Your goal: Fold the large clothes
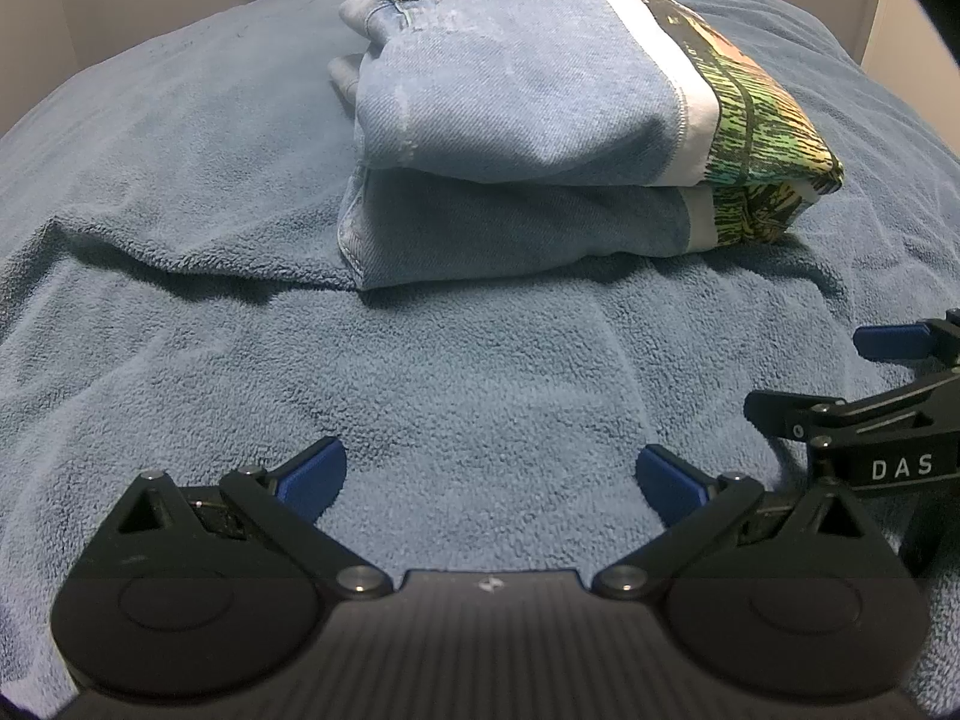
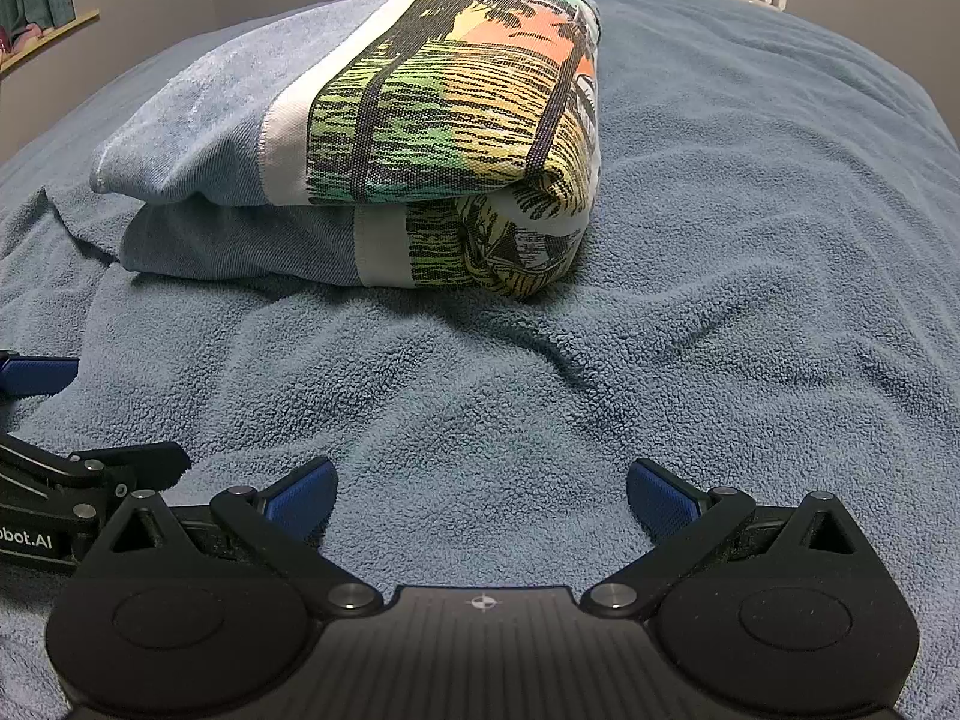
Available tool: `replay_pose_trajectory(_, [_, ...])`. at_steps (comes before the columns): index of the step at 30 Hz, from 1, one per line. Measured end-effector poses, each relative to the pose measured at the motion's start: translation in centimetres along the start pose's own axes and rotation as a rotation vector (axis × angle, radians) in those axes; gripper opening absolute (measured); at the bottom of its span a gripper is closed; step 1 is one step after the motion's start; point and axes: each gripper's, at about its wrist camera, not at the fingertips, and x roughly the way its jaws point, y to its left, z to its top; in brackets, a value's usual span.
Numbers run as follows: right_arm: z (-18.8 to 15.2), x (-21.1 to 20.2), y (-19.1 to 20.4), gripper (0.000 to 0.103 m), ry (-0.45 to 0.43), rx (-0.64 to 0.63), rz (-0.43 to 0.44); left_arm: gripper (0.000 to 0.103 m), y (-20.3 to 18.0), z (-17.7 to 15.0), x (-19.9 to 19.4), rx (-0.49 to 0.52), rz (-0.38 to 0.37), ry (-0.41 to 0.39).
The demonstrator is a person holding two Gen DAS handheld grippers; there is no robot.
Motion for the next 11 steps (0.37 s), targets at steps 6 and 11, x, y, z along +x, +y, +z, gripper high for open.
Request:
replay_pose_trajectory(6, [0.0,-0.01,0.02,0.103,0.0,0.0,0.0,0.103,0.01,0.05,0.01,0.003,-0.001,-0.004])
replay_pose_trajectory(11, [0.0,-0.03,0.0,0.103,0.0,0.0,-0.001,0.103,0.01,0.05,0.04,0.006,-0.001,-0.004])
